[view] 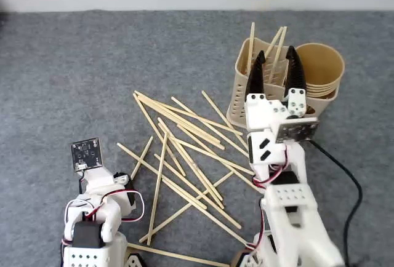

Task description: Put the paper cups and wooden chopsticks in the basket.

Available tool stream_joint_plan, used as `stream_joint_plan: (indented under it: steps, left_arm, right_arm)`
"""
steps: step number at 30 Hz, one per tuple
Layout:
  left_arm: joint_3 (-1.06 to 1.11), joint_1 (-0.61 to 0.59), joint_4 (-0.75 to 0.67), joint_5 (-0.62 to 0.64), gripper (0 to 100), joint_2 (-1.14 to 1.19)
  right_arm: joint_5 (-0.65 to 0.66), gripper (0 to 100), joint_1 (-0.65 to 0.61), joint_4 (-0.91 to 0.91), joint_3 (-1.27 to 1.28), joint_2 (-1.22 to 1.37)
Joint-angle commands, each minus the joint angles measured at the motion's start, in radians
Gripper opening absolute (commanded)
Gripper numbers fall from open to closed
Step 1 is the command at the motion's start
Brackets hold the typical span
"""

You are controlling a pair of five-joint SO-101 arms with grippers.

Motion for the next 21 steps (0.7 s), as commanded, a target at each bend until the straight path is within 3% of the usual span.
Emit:
stream_joint_plan:
  steps: [1,10,21]
  left_arm:
    - [-0.008,0.002,0.003,-0.005,1,-0.012]
    - [-0.008,0.002,0.003,-0.005,1,-0.012]
    - [-0.008,0.002,0.003,-0.005,1,-0.012]
  right_arm:
    - [-0.051,20.1,0.001,0.278,-0.009,-0.242]
    - [-0.049,20.0,-0.124,0.987,-0.009,-0.753]
    - [0.046,7.6,-0.186,1.544,-0.044,-0.986]
